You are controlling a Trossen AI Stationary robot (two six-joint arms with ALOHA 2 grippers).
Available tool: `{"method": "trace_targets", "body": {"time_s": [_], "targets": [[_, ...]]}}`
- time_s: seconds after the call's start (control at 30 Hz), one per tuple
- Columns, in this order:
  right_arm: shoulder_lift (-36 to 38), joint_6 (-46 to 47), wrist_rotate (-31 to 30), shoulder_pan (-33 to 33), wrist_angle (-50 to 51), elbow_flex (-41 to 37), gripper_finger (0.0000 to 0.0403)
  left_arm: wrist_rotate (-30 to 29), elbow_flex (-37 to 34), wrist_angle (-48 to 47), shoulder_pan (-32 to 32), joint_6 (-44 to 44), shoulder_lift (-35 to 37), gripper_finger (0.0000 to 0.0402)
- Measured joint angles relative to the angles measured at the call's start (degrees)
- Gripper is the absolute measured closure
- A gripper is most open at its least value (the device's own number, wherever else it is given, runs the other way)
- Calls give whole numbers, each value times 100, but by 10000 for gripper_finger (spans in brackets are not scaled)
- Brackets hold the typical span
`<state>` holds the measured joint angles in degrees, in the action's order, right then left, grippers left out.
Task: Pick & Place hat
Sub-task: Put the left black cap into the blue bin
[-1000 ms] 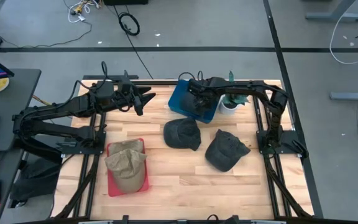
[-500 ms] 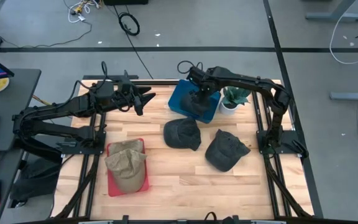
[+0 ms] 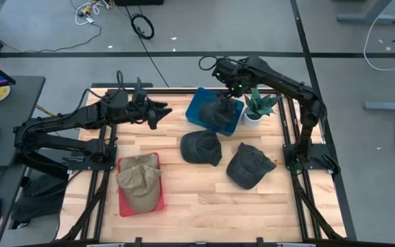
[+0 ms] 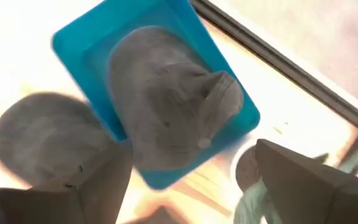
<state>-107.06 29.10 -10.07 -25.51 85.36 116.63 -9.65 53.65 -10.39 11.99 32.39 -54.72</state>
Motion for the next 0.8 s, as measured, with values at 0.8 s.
{"method": "trace_targets", "body": {"time_s": [0.8], "targets": [[2851, 1918, -1050, 2458, -997, -1921, 108, 1290, -4, -1518, -30, 3827, -1015, 181]]}}
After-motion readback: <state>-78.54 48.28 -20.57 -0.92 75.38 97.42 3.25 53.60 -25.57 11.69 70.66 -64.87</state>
